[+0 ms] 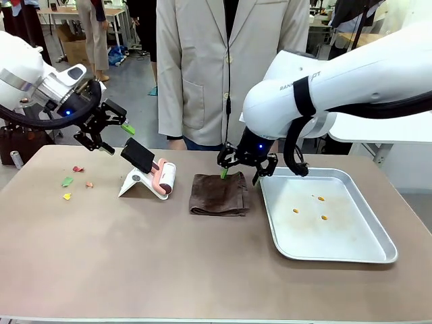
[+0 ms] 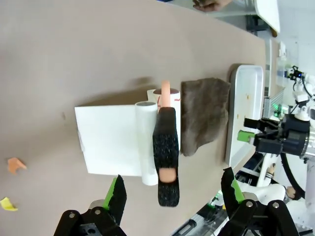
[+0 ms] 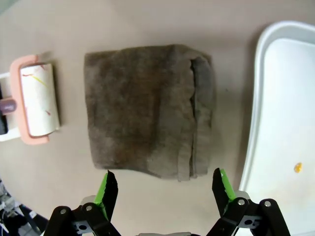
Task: Clean the surface of the table.
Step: Hold the Lint Roller with your left hand and the towel with your right hand.
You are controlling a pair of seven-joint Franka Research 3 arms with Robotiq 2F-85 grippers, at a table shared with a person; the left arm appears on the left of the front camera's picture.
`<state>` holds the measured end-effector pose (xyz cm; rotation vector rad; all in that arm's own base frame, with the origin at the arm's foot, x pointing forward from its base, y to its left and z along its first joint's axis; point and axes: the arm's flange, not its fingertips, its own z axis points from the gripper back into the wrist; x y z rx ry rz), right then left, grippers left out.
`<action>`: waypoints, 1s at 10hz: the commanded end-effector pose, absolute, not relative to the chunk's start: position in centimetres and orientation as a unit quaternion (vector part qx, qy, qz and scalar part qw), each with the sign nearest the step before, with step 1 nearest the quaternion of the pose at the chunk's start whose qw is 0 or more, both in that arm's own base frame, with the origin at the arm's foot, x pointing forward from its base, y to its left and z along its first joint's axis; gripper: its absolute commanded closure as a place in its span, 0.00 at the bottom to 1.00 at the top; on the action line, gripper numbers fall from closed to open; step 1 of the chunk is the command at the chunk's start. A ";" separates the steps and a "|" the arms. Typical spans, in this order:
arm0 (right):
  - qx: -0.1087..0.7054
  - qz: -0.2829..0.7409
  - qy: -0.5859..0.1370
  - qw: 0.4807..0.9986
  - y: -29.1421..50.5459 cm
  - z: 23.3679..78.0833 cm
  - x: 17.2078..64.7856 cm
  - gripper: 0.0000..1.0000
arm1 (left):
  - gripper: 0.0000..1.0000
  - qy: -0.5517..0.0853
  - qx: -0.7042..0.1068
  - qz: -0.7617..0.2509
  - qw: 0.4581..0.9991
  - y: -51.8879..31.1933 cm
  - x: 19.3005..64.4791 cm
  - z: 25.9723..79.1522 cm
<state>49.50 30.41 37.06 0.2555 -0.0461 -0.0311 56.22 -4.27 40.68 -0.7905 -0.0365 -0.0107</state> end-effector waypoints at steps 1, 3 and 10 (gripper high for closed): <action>0.106 -0.007 -0.038 0.994 31.7 36.2 51.4 0.00 | 0.00 -0.024 -0.397 -0.003 0.917 -4.5 57.0 40.0; 0.091 -0.020 -0.043 0.995 32.3 35.3 52.5 0.00 | 0.00 -0.010 -0.399 -0.009 0.917 -4.8 57.4 39.0; -0.010 -0.023 -0.006 1.000 34.2 31.1 54.2 0.00 | 0.00 0.007 -0.409 -0.034 0.912 -5.3 57.6 37.5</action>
